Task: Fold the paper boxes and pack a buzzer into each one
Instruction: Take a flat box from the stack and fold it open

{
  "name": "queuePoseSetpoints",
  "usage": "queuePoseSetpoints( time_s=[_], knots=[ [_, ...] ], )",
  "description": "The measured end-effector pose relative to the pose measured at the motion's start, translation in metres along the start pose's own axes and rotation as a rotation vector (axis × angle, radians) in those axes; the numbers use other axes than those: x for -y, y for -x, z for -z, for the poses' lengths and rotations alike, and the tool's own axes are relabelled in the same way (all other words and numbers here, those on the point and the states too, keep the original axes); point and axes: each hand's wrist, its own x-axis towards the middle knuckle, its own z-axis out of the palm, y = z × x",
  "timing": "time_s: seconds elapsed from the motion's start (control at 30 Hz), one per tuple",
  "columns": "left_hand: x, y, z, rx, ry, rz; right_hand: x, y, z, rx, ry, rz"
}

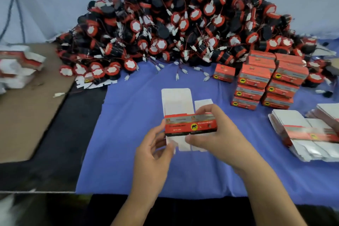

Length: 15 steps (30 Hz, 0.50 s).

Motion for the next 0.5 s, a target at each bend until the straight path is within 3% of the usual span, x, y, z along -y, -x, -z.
queuePoseSetpoints(
  time_s=[0.07, 0.2, 0.3, 0.37, 0.5],
  knots=[
    [0.001, 0.000, 0.012, 0.012, -0.043, -0.001, 0.009, -0.001, -0.014, 0.066, -0.193, -0.030],
    [-0.003, 0.007, 0.021, 0.152, -0.133, -0.007, 0.020, 0.003, -0.048, 0.147, -0.345, -0.059],
    [0.000, 0.010, 0.038, 0.225, -0.170, -0.094, 0.023, 0.005, -0.055, 0.126, -0.541, -0.103],
    [0.003, 0.009, 0.053, 0.297, -0.155, -0.161, 0.025, 0.006, -0.051, 0.213, -0.710, -0.139],
    [0.004, 0.004, 0.054, 0.186, -0.095, -0.269, 0.025, 0.010, -0.051, 0.347, -0.943, -0.262]
  ],
)
